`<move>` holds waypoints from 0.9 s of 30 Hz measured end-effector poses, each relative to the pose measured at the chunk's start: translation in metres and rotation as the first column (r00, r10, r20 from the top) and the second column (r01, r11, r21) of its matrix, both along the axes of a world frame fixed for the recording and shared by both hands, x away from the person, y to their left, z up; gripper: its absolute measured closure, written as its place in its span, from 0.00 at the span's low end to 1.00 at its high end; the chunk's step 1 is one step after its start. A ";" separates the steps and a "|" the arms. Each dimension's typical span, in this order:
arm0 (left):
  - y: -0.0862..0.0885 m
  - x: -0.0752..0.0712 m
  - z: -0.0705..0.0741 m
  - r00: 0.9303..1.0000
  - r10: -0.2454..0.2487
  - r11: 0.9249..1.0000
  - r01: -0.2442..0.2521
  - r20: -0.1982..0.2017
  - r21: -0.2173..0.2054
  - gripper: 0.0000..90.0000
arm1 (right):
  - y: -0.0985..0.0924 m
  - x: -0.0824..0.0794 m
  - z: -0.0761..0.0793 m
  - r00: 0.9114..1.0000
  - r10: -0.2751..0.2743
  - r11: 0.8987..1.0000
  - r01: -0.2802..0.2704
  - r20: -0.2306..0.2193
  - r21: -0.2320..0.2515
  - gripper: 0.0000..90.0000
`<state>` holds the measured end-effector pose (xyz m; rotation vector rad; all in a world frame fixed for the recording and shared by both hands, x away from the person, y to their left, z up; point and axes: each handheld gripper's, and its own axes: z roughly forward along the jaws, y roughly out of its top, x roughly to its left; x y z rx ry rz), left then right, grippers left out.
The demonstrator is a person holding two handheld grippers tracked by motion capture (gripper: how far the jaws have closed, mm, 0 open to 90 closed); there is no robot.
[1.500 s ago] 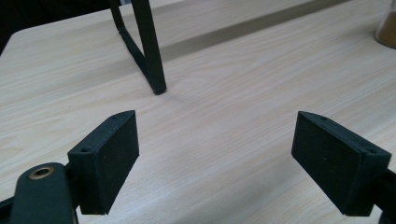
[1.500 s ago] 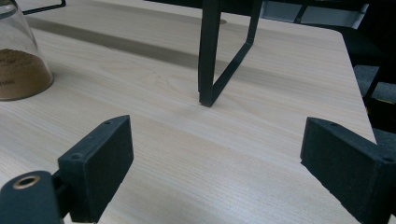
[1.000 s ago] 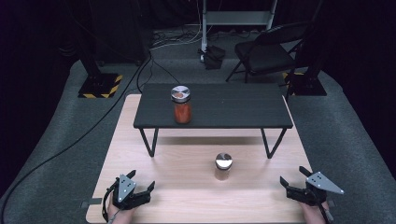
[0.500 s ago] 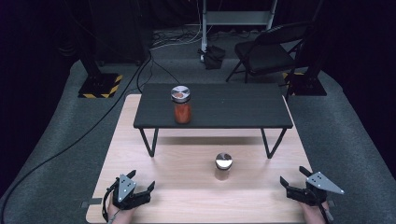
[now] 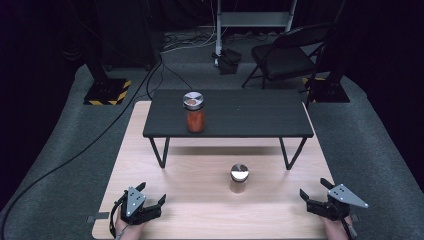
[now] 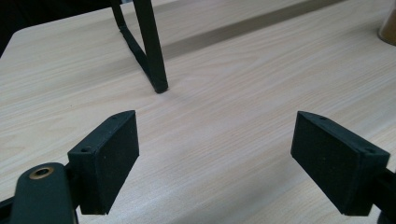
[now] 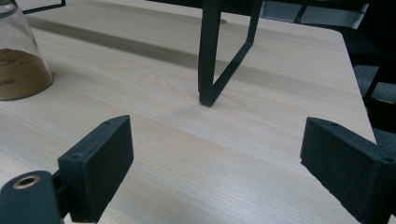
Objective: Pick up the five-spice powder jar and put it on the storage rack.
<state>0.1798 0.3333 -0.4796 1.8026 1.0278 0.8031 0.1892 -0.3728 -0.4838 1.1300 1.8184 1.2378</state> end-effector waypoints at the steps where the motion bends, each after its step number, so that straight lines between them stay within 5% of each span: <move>1: 0.000 0.000 0.000 1.000 -0.001 1.000 0.001 -0.001 -0.001 0.17 | 0.000 0.000 0.000 1.000 0.000 1.000 0.000 -0.001 0.000 0.10; 27: 0.002 0.001 0.000 1.000 0.000 1.000 0.000 -0.007 -0.011 0.16 | -0.003 0.003 -0.002 0.998 0.068 0.998 -0.068 0.012 0.012 0.09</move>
